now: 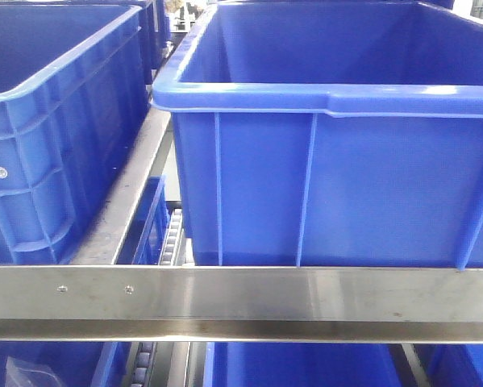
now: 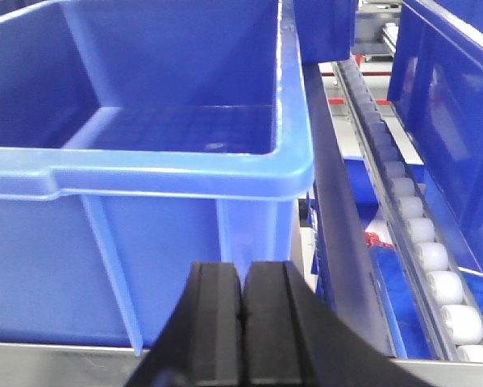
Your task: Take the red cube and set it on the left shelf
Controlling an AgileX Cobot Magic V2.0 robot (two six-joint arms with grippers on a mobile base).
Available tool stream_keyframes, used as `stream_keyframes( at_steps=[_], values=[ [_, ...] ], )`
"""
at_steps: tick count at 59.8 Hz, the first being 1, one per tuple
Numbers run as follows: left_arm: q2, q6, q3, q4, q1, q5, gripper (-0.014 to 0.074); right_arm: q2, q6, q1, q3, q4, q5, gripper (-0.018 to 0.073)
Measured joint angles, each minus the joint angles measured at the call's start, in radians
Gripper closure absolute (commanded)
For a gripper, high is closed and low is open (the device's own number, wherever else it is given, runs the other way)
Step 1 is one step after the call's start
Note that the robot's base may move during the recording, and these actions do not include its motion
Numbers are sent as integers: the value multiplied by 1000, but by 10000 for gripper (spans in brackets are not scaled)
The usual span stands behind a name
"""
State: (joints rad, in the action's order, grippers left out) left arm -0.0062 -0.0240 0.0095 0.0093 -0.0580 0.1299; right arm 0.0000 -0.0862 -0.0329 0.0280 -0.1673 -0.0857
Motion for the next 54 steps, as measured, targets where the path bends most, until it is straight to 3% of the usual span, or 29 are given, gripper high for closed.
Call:
stream_keyframes(
  at_steps=[54],
  values=[
    [0, 0, 0, 0, 0, 0, 495, -9, 0, 11, 0, 16, -22, 505]
  ],
)
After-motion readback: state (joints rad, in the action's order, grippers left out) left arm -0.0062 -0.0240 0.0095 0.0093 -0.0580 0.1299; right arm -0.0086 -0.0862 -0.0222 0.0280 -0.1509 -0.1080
